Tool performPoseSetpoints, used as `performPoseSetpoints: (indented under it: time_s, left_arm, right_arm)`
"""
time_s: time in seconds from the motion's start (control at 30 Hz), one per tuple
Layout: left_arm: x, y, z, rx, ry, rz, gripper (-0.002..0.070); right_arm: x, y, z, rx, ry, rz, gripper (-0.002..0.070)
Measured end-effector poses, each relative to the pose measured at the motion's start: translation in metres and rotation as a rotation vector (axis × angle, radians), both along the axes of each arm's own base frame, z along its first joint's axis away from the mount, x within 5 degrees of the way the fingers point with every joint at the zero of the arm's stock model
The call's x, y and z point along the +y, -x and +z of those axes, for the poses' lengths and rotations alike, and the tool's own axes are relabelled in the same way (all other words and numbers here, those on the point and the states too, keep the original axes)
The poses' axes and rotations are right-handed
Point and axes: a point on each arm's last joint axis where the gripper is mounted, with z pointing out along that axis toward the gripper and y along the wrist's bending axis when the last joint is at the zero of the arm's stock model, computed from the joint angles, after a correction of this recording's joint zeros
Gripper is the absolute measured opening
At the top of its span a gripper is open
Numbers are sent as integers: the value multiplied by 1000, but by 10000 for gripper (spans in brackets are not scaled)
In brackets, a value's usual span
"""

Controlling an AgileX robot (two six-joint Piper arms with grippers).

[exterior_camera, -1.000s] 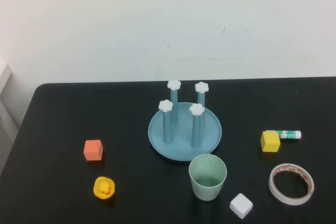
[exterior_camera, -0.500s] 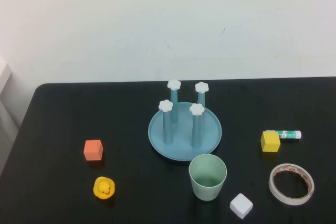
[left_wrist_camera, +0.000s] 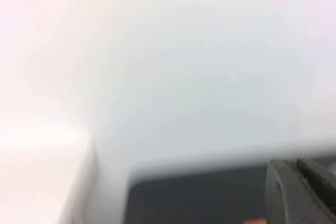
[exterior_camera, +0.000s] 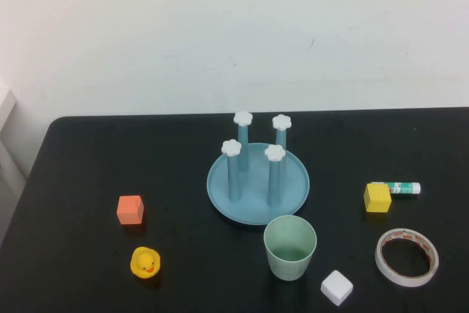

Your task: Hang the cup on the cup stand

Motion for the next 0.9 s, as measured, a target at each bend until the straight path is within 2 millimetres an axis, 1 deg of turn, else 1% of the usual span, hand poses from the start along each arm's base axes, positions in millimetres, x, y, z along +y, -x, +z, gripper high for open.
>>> performPoseSetpoints:
  time_s: [0.1,0.2,0.37,0.47,0.57,0.67,0.77,0.87,0.9]
  left_arm:
    - [1,3,17,-187,10,5,-1]
    - [1,7,27,-308,18,8,-1]
    - [1,9,33,-374,18,10,-1]
    - [1,9,33,-374,23,10,-1]
    - [3,9,32,-368,77,9,-1]
    - [3,7,32,-299,94,6,-1]
    - [1,11,50,-209,60,-1,-1]
    - [1,19,76,-143,9,-8,-1]
    - [0,19,82,-109,-4,-10,-1]
  right_arm:
    - [1,1,14,-154,4,9,0]
    - [2,3,25,-273,-26,20,0]
    - [2,5,32,-363,-58,32,0]
    - [2,5,33,-365,-58,32,0]
    - [2,6,34,-380,-60,34,0]
    - [2,6,36,-361,-45,32,0]
    - [2,7,53,-289,0,18,0]
    - [0,8,79,-211,14,-1,0]
    - [-1,8,90,-179,13,-9,0]
